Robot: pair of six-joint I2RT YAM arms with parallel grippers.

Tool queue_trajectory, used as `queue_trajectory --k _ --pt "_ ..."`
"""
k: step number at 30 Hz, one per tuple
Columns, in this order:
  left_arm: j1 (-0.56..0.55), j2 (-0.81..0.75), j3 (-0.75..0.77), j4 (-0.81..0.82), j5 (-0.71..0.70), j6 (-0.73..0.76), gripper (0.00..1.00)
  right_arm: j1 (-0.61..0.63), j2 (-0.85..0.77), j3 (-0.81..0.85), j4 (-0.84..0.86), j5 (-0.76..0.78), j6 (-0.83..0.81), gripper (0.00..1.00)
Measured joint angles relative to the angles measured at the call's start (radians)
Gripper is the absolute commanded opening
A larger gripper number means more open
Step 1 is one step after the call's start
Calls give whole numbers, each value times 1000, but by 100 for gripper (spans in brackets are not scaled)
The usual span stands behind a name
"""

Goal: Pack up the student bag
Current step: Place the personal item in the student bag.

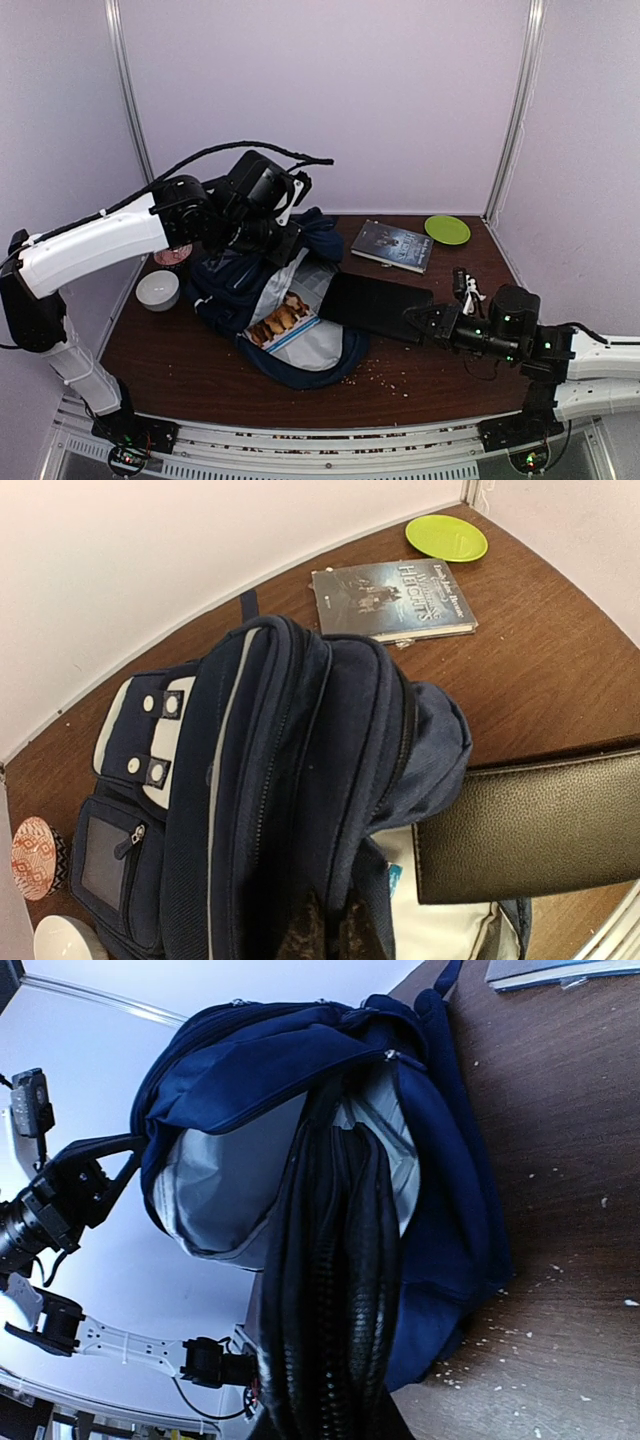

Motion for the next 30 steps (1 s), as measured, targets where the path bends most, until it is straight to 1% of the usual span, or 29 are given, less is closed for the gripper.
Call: queue_trajectory --k 2,5,8,12,15,18,23,30 --pt "0 19 19 -3 9 -2 0 2 26 0 55 -14 17 0" --pt "0 31 28 4 25 -13 0 6 81 17 95 -11 45 0" --pt "0 32 28 8 43 -31 0 6 168 40 122 7 93 0" --pt "0 32 29 18 64 -51 0 6 331 82 151 36 176 0" --pt "2 31 28 25 83 -69 0 7 417 99 229 61 233 0" --pt "5 24 19 39 97 -84 0 5 509 142 311 103 261 0" --pt "5 -21 -37 73 123 -105 0 -16 670 211 464 157 306 0" --pt "5 -68 -83 88 143 -118 0 -25 911 361 563 166 364 0"
